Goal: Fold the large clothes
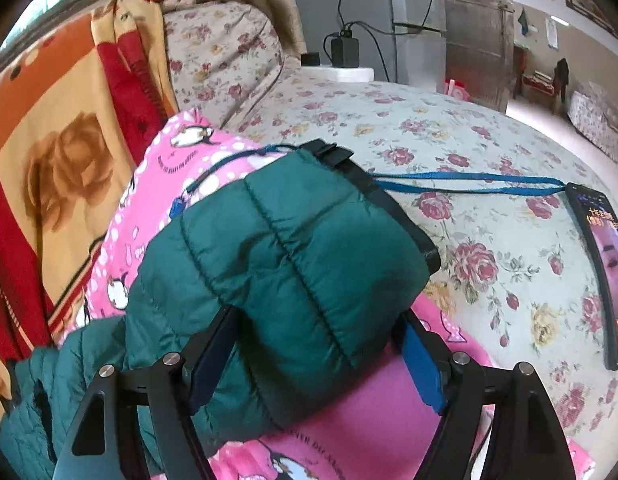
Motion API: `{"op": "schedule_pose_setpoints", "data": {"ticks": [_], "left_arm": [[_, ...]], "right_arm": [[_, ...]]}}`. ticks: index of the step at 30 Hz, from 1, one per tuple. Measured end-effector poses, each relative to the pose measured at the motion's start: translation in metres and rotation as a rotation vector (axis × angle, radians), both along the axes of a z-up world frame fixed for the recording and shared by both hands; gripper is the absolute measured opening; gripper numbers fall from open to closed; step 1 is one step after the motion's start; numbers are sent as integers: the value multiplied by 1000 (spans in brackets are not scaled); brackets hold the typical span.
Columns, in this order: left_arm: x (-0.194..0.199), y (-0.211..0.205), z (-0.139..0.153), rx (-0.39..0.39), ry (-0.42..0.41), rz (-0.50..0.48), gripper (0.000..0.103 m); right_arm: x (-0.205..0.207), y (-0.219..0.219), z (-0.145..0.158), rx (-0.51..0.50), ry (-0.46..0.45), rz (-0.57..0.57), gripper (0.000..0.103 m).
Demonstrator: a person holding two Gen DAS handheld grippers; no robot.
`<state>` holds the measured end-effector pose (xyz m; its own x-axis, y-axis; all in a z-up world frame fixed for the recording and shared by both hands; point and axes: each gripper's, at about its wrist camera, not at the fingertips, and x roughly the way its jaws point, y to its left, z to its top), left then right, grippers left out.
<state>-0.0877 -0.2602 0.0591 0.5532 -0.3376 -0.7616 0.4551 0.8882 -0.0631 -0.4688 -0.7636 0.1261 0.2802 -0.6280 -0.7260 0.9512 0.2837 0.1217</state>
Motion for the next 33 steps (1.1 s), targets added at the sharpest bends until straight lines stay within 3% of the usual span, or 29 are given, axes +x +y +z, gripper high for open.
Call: {"op": "schedule_pose_setpoints", "data": {"ticks": [1,4,7,15,18,33], "left_arm": [[0,0,0,-1,1,0,84],[0,0,0,-1,0,0,84],[0,1,1,-5,-1,1,84],[-7,9,21,-26,-79,12,84],[-5,14,26,-48,-72,20,84],[1,26,27,-77,-45,54,84]], "right_arm": [[-1,1,0,-11,-2,0,52],[-7,5,5,-46,-36,19,33],[-10,10,14,-59,-71,59,25],[-1,39,43,-63,-206,224,17],[8,50,50,-47,-248,274,16],[113,157,65,-38,-218,679,14]]}}
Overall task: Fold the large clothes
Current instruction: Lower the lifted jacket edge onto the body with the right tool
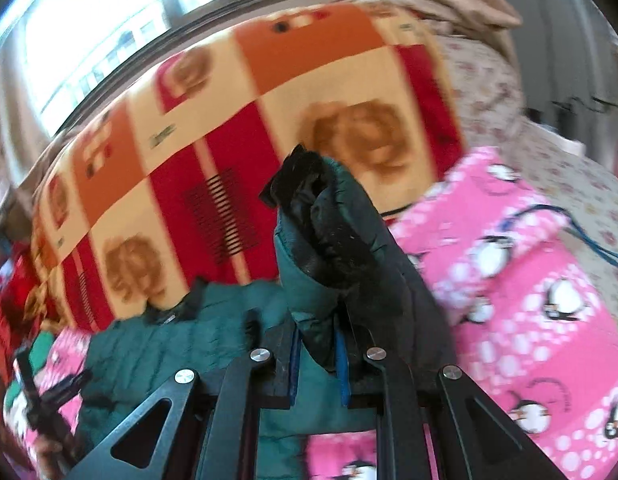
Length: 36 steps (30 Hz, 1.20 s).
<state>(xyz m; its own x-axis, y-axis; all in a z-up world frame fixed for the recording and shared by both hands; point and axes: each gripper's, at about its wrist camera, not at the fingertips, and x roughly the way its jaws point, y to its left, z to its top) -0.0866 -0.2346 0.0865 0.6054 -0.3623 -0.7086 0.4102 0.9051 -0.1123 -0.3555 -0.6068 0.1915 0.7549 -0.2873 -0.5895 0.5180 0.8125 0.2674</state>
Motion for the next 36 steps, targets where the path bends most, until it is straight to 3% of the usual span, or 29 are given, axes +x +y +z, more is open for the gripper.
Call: {"op": "schedule_pose_setpoints", "data": {"ticks": [11,20,26,29,30,31,33,36], "left_arm": [[4,4,-3,-23,22,12,84],[12,9,-4,-58,63,28,84],[15,13,-5,-80,82,34,84],[16,14,-4,-105,93,26,84],[16,15,-3,-118,97,22,84],[16,15,-2,-134,104,17,84],[14,16,0,-178,125,-7,84],[10,13,4,-238,151,-48,84]], "right_arm": [[77,64,-36,50,57,213,14],[145,123,-83,115,116,353,14],[177,153,-120,182,180,416,14],[179,158,-122,153,198,401,15],[178,158,-120,146,202,404,23],[176,158,-118,151,202,414,43],[169,157,-110,174,185,428,60],[158,159,-96,148,178,434,60]]}}
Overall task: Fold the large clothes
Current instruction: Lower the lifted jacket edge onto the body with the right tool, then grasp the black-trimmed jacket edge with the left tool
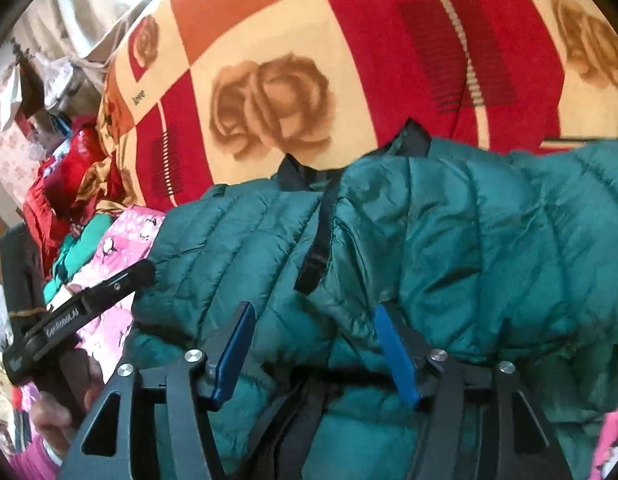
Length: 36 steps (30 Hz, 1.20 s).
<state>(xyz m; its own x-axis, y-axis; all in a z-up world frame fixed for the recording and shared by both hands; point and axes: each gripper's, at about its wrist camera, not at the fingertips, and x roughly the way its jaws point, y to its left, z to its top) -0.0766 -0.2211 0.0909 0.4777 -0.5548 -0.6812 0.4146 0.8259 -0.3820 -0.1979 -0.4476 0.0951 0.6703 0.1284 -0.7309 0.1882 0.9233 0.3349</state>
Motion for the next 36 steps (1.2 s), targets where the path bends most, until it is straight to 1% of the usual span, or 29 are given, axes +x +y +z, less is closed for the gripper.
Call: {"op": "schedule_pose_setpoints", "data": {"ticks": [1,5,8,10,14,16,20,23,25,26,27,28,29,30,31,33,36], "left_arm": [[-3,-2,2,-16,8,-15,84],[-15,-17,12,-61,52,-91,84],[-21,-38,15,-63,88,-136,85],[-23,-58,12,-60,131,-157,85],[-21,-96,3,-64,190,-181,85],[-19,-111,-3,-59,213,-178,85],[-16,-136,-10,-21,196,-159,85],[-15,-151,-13,38,150,-139,84],[-15,-157,-15,56,124,-149,84],[-16,-161,-16,68,112,-165,79],[-16,-164,-17,83,105,-178,69],[-15,-166,-19,97,114,-194,38],[-14,-167,-22,101,130,-206,23],[-13,-166,-23,93,143,-210,18],[-12,-163,-21,67,152,-220,12],[-10,-155,-15,54,143,-212,10],[-6,-133,4,48,92,-166,9]], "right_arm": [[-7,0,6,-21,-5,5,60],[-28,-6,23,-43,-10,13,60],[-50,-18,36,-58,-21,0,60],[-63,-28,44,-71,-27,-23,60],[-81,-45,58,-76,-41,-63,60],[-87,-51,65,-84,-52,-79,60],[-99,-66,78,-92,-88,-113,60],[-107,-78,83,-96,-106,-146,60],[-111,-87,83,-81,-116,-169,60],[-113,-91,82,-72,-119,-181,60],[-115,-95,82,-64,-121,-194,60],[-116,-98,81,-55,-123,-205,60],[-117,-100,80,-50,-124,-211,60],[-118,-101,80,-45,-125,-218,60],[-118,-102,80,-45,-127,-225,60],[-119,-103,81,-53,-131,-234,60],[-120,-105,84,-50,-149,-251,60]]}}
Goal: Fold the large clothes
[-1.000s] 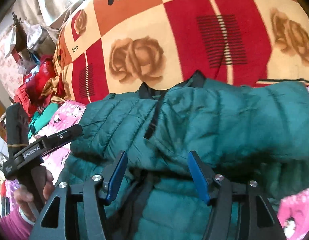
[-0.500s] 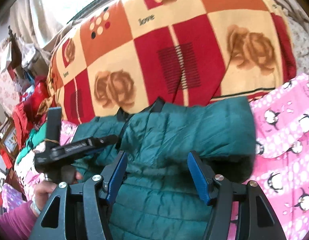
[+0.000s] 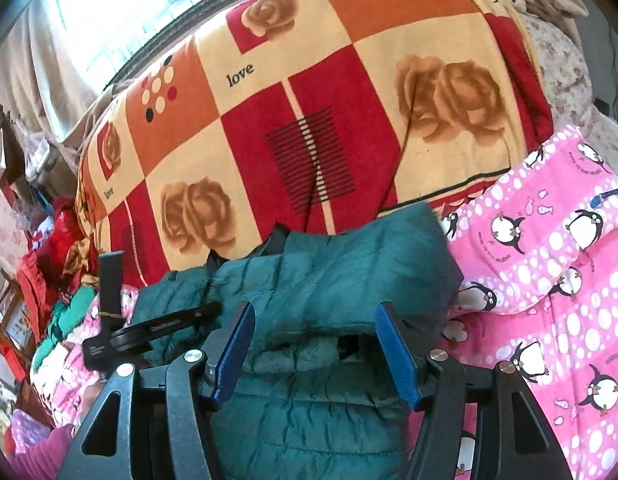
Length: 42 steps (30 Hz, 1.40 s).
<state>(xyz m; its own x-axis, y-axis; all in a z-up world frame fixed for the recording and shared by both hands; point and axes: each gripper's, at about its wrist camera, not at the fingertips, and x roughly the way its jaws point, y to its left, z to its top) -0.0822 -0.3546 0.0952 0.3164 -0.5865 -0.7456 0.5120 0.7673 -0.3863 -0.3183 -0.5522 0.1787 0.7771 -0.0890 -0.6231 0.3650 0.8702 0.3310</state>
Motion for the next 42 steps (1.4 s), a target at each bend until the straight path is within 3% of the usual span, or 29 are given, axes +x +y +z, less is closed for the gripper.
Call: {"op": "schedule_pose_setpoints", "data": {"ticks": [4,10,14,19,25,29,32,34,35,37,41,42], "left_arm": [[14,40,23,-15,-47,72,8],[30,90,36,26,-100,157,8],[25,115,35,83,-146,172,8],[20,140,18,118,-137,196,8],[24,145,-11,135,-109,223,8],[26,143,-10,138,-124,219,8],[29,144,-9,128,-118,222,8],[30,143,-10,128,-115,221,8],[30,142,-10,132,-117,220,8],[30,141,-9,137,-125,220,8],[29,137,-9,147,-136,218,8],[30,136,-10,146,-136,217,8]], "right_arm": [[4,-4,-2,10,-3,-16,60],[25,-5,-28,72,38,-7,60],[47,-1,-55,104,89,15,60],[75,9,-86,105,125,44,60],[119,24,-116,37,196,127,62],[118,17,-100,28,209,150,62],[96,-6,-84,41,152,72,63],[83,-28,-82,58,142,-11,76],[81,-36,-83,63,145,-41,77],[81,-51,-92,83,171,-84,77],[97,-59,-114,146,222,-54,77],[101,-57,-117,146,223,-40,68]]}}
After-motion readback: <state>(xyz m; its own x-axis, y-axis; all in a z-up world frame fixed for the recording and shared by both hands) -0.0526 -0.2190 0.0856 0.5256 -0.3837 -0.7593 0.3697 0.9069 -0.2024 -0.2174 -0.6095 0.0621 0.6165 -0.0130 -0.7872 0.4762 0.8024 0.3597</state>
